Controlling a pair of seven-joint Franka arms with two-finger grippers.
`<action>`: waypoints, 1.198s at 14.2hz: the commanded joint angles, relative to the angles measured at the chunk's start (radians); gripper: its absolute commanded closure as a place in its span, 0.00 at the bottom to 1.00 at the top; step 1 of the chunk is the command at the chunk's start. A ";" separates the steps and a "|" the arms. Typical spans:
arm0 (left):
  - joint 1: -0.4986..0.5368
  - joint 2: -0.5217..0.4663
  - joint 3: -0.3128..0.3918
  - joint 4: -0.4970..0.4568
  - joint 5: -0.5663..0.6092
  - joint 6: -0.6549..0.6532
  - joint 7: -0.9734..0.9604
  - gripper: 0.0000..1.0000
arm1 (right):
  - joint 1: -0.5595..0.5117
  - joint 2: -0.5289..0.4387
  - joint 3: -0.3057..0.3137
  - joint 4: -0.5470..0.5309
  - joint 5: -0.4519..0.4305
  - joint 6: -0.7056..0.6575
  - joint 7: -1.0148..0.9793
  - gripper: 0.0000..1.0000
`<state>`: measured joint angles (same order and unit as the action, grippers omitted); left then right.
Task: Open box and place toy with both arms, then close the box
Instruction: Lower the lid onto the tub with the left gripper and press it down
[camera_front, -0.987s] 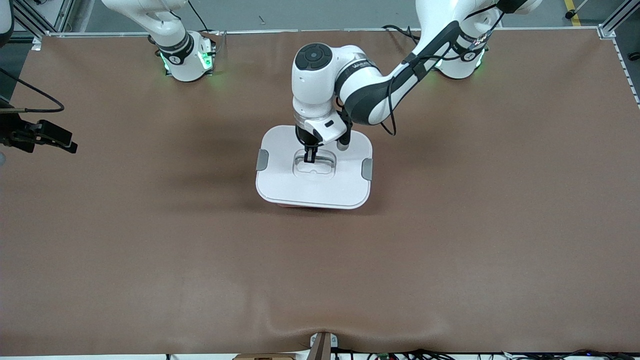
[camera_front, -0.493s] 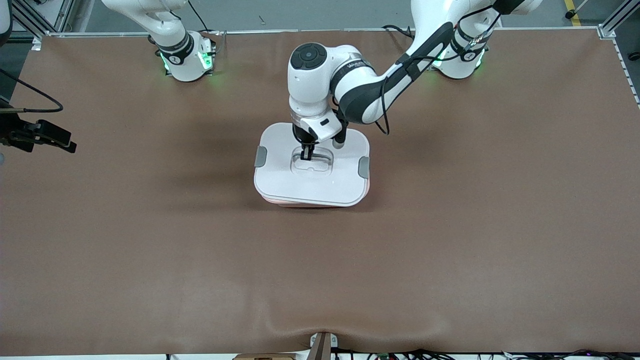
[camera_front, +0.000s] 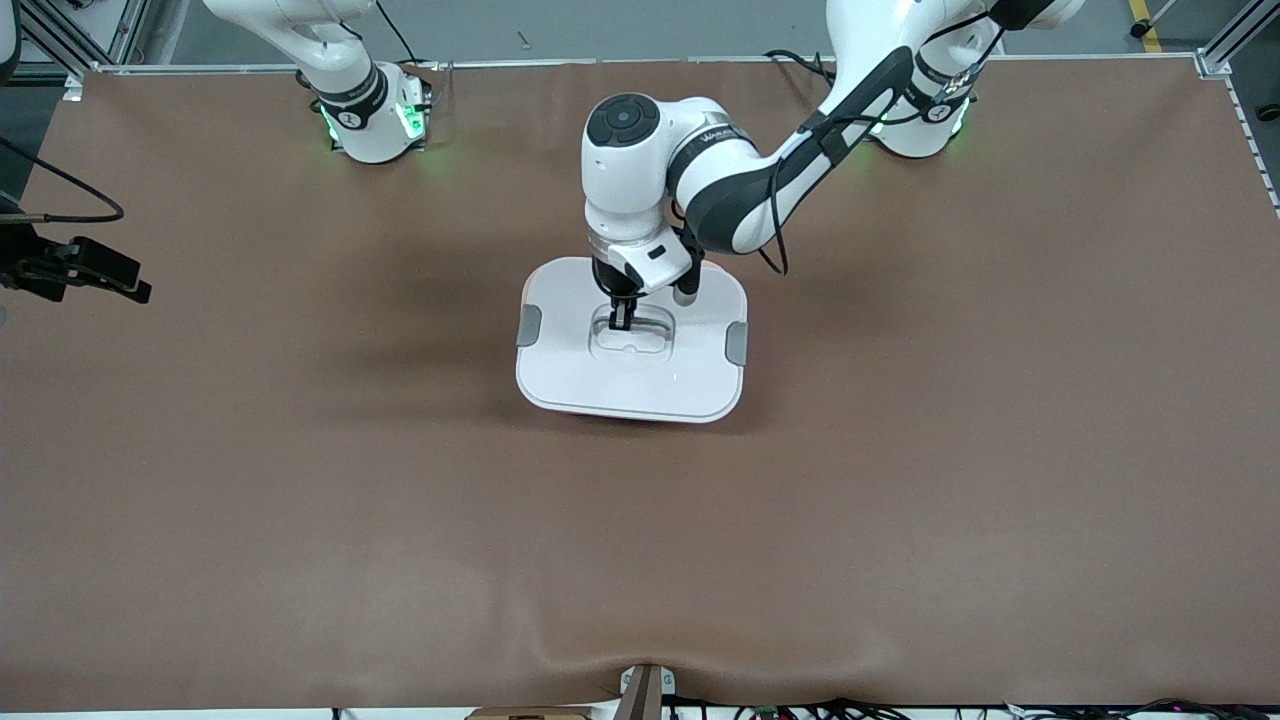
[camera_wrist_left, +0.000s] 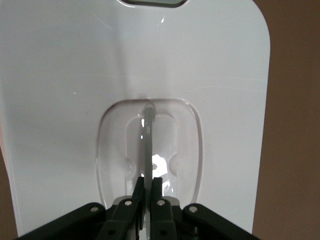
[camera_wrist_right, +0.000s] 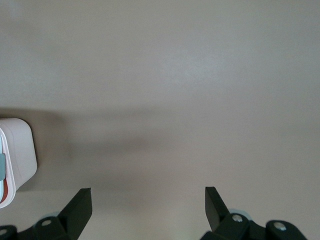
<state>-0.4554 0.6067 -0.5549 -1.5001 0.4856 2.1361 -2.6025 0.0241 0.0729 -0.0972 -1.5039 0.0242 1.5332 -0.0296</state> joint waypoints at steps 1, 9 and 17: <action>-0.008 0.005 0.000 0.009 0.022 0.004 -0.048 1.00 | -0.013 -0.010 0.011 0.005 0.002 -0.015 0.013 0.00; -0.012 0.016 0.000 0.007 0.022 0.004 -0.054 1.00 | -0.013 -0.012 0.013 0.008 0.000 -0.016 0.020 0.00; -0.034 0.031 0.001 0.011 0.019 0.004 -0.054 1.00 | -0.013 -0.013 0.011 0.025 -0.003 -0.015 0.020 0.00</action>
<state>-0.4722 0.6242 -0.5547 -1.5021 0.4871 2.1362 -2.6351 0.0235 0.0719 -0.0931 -1.4942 0.0232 1.5302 -0.0241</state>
